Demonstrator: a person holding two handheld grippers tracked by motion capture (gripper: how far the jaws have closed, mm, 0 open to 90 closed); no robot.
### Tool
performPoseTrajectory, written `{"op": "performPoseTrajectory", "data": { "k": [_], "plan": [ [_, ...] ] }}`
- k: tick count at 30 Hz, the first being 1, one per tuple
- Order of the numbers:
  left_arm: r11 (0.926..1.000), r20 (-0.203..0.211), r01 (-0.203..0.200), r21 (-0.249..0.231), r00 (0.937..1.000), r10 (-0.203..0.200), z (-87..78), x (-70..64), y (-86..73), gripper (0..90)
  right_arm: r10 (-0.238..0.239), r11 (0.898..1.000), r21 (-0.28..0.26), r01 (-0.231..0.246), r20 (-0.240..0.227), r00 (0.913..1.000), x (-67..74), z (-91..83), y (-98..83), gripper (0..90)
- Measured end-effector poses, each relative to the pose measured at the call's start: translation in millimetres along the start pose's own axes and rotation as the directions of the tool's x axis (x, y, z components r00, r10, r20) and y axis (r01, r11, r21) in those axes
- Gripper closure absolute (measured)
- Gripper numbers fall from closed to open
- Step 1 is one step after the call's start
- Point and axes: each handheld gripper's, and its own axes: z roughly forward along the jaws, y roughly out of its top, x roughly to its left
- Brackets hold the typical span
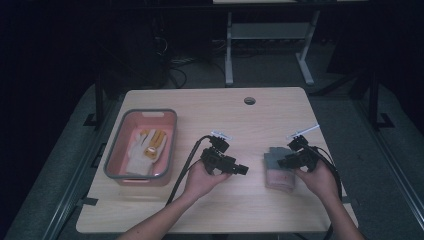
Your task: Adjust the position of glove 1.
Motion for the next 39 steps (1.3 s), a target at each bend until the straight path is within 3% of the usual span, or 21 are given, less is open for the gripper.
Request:
{"op": "performPoseTrajectory", "data": {
  "k": [8, 16, 25, 28, 34, 39],
  "plan": [
    [0.9999, 0.020, 0.012, -0.010, 0.9997, -0.012, 12.9, -6.2, 2.7, 30.8, 0.100, 0.994, -0.029, -0.101, -0.021, 0.9947, -11.5, -9.5, -14.0, 48.6],
    [0.9995, 0.041, 0.027, -0.013, 0.9988, -0.026, 32.9, -12.9, 7.0, 31.0, 0.156, 0.986, -0.051, -0.158, -0.036, 0.9870, -22.8, -13.7, -28.9, 42.7],
    [0.9974, 0.071, 0.070, -0.015, 0.9951, -0.069, 53.1, -16.8, 10.1, 30.9, 0.229, 0.969, -0.080, -0.234, -0.071, 0.9708, -30.2, -13.3, -41.9, 38.6],
    [0.9971, 0.084, 0.076, -0.002, 0.9936, -0.076, 61.2, -18.0, 11.1, 31.0, 0.260, 0.960, -0.083, -0.268, -0.096, 0.9608, -32.4, -10.1, -46.2, 38.2],
    [0.9947, 0.095, 0.102, 0.013, 0.9902, -0.103, 78.2, -18.9, 10.8, 31.9, 0.294, 0.947, -0.092, -0.307, -0.132, 0.9466, -35.3, -4.4, -52.5, 38.2],
    [0.9927, 0.091, 0.117, 0.028, 0.9887, -0.119, 88.4, -19.7, 9.6, 33.6, 0.306, 0.942, -0.095, -0.321, -0.147, 0.9406, -37.7, -1.9, -55.9, 38.4]
  ]
}}
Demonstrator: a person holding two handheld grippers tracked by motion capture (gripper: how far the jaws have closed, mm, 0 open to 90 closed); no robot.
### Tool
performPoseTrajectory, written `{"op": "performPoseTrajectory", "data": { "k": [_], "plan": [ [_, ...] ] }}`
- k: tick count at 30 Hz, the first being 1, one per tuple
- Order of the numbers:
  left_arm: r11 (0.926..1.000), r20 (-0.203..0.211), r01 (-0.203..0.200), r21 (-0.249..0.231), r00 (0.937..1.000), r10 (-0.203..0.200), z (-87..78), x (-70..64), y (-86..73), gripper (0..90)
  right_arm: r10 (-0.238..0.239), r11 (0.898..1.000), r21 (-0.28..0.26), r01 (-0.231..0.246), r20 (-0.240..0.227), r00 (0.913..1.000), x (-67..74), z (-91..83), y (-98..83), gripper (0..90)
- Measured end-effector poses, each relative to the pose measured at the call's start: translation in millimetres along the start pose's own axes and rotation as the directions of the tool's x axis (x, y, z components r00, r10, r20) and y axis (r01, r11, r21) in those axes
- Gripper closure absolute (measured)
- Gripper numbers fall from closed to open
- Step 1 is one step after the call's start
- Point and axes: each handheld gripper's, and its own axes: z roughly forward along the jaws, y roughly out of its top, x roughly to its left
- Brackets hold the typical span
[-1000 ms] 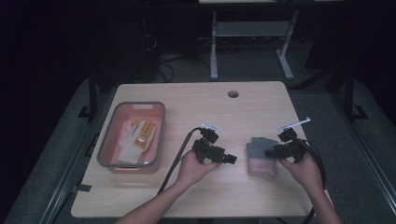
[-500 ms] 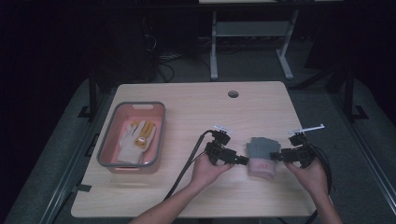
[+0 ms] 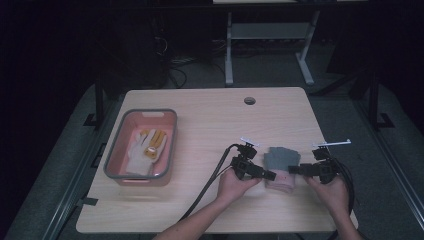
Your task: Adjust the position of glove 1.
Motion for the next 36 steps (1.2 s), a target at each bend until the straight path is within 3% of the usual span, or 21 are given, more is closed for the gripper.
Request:
{"op": "performPoseTrajectory", "data": {
  "k": [8, 12, 20, 36],
  "plan": [
    [0.9994, -0.014, 0.009, 0.035, 0.9999, -0.008, 11.2, 0.8, -1.2, 34.9, 0.033, 0.999, -0.010, -0.034, -0.024, 0.9991, -4.4, 6.2, -5.6, 39.5],
    [0.9995, -0.014, 0.013, 0.029, 0.9998, -0.013, 13.7, 0.7, -1.8, 35.0, 0.051, 0.999, -0.012, -0.052, -0.033, 0.9982, -5.8, 8.3, -8.1, 40.0],
    [0.9991, -0.014, 0.016, 0.038, 0.9998, -0.015, 16.4, -0.4, -1.7, 42.9, 0.083, 0.996, -0.033, -0.085, -0.063, 0.9946, -8.0, 11.1, -12.0, 44.8],
    [0.9944, 0.020, 0.099, 0.038, 0.9948, -0.099, 18.6, 8.7, 2.1, 56.6, 0.132, 0.989, -0.054, -0.141, -0.142, 0.9810, -9.0, 17.4, -15.2, 69.1]
  ]
}}
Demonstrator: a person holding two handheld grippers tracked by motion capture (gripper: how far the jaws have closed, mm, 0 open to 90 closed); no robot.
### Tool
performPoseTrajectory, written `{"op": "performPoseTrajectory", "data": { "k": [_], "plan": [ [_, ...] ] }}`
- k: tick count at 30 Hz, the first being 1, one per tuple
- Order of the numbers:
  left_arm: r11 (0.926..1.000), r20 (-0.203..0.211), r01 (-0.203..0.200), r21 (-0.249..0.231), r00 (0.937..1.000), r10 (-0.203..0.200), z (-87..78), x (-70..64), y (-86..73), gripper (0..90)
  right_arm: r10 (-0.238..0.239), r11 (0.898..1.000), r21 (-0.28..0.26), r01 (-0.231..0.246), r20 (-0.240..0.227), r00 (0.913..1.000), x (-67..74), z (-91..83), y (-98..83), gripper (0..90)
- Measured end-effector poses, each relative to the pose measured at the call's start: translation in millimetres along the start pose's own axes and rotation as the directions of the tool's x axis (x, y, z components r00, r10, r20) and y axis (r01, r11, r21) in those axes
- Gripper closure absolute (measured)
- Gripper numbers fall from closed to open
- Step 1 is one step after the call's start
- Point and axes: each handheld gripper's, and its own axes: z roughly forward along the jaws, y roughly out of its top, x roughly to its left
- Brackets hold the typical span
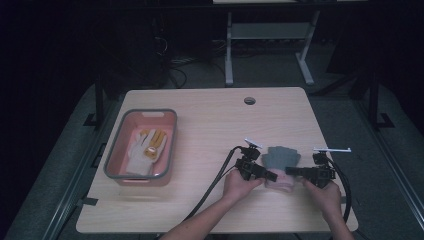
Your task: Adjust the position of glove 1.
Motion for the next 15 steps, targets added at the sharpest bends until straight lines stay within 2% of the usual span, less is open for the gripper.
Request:
{"op": "performPoseTrajectory", "data": {
  "k": [4, 15],
  "plan": [
    [0.9999, 0.025, 0.016, -0.005, 0.9996, -0.016, -0.9, 3.6, 0.9, 63.1, -0.001, 1.000, -0.004, 0.001, -0.008, 1.0000, 1.3, -0.1, 0.1, 72.8],
    [0.9997, 0.028, -0.016, -0.016, 0.9995, 0.016, -5.7, 2.6, 1.9, 67.3, -0.021, 1.000, -0.010, 0.021, -0.007, 0.9998, 6.7, -5.3, 3.5, 74.8]
  ]
}}
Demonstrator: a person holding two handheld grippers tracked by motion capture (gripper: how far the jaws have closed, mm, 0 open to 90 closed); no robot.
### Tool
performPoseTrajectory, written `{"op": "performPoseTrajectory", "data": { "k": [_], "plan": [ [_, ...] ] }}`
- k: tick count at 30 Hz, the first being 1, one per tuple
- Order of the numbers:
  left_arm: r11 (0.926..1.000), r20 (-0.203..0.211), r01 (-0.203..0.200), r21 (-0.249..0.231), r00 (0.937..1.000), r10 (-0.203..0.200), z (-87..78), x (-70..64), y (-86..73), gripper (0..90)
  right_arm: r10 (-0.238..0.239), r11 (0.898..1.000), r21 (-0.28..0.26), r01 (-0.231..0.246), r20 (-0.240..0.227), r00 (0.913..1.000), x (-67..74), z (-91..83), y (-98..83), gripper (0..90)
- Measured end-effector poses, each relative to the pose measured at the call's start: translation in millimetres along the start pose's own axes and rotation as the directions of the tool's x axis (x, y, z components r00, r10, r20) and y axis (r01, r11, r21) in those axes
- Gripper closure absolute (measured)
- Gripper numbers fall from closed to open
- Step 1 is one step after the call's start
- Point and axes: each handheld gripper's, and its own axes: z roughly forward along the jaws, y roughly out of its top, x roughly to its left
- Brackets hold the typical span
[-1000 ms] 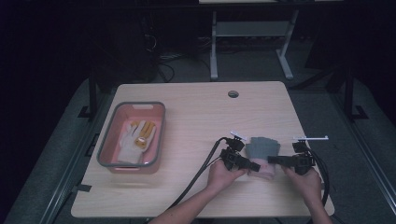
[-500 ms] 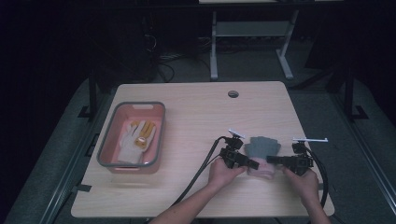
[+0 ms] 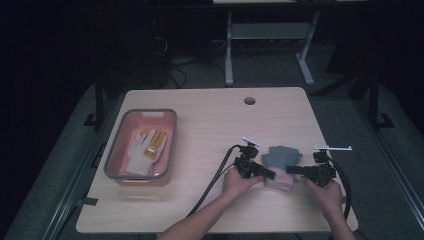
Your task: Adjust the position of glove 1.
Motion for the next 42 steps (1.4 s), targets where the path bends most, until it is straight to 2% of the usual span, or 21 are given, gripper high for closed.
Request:
{"op": "performPoseTrajectory", "data": {
  "k": [7, 12, 24, 30, 42],
  "plan": [
    [0.9999, 0.009, 0.003, -0.015, 1.0000, -0.003, -8.9, 0.6, 0.6, 67.7, -0.008, 1.000, -0.005, 0.008, -0.011, 0.9999, 6.4, -0.3, 4.3, 75.0],
    [0.9994, 0.007, -0.015, -0.032, 0.9999, 0.015, -19.3, -1.6, 2.6, 67.7, -0.018, 1.000, -0.018, 0.018, -0.022, 0.9996, 15.0, -3.5, 9.5, 74.9],
    [0.9972, -0.011, -0.046, -0.058, 0.9989, 0.046, -42.1, -1.9, 3.6, 67.5, -0.038, 0.999, -0.032, 0.037, -0.045, 0.9983, 34.1, -2.3, 20.8, 75.0],
    [0.9964, -0.018, -0.044, -0.072, 0.9989, 0.043, -50.7, -1.8, 2.2, 67.4, -0.051, 0.998, -0.028, 0.050, -0.052, 0.9973, 40.7, 0.7, 24.6, 75.0],
    [0.9935, -0.034, -0.065, -0.093, 0.9975, 0.062, -75.4, 0.3, 1.1, 67.3, -0.076, 0.997, -0.037, 0.073, -0.084, 0.9935, 58.5, 6.2, 34.1, 75.0]
  ]
}}
